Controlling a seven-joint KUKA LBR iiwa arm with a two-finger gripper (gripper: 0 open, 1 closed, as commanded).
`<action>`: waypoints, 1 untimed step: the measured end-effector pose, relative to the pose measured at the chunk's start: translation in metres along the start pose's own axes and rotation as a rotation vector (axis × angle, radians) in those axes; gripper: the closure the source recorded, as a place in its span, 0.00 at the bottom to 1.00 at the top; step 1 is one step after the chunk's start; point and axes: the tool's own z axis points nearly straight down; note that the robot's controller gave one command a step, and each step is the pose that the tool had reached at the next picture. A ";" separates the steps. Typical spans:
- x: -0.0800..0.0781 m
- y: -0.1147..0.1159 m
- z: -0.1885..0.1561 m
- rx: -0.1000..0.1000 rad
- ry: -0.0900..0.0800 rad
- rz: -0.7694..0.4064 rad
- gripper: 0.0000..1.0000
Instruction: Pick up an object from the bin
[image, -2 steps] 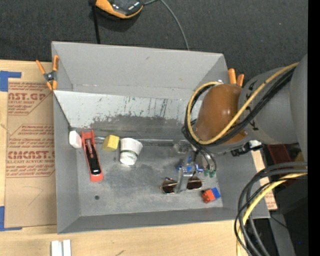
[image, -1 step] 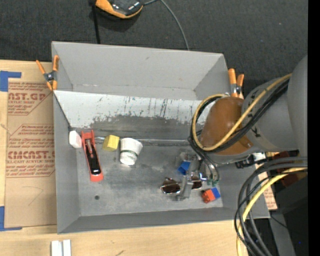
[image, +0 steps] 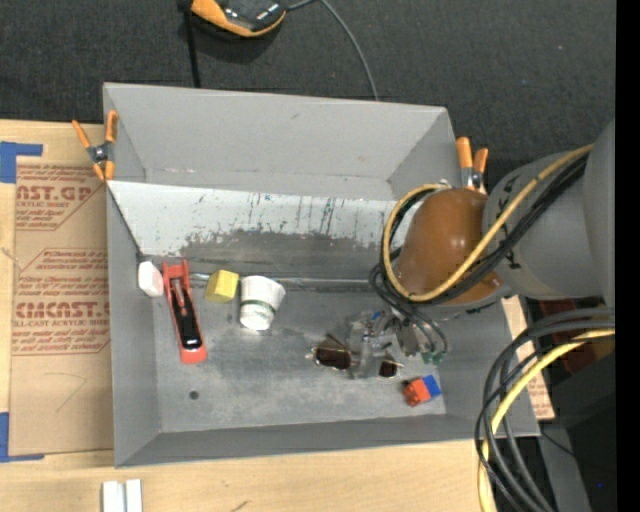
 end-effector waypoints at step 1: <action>0.000 0.000 0.000 0.000 0.000 0.000 1.00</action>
Offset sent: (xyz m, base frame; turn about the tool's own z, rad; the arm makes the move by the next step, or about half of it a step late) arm 0.0028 0.0112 0.0032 0.0390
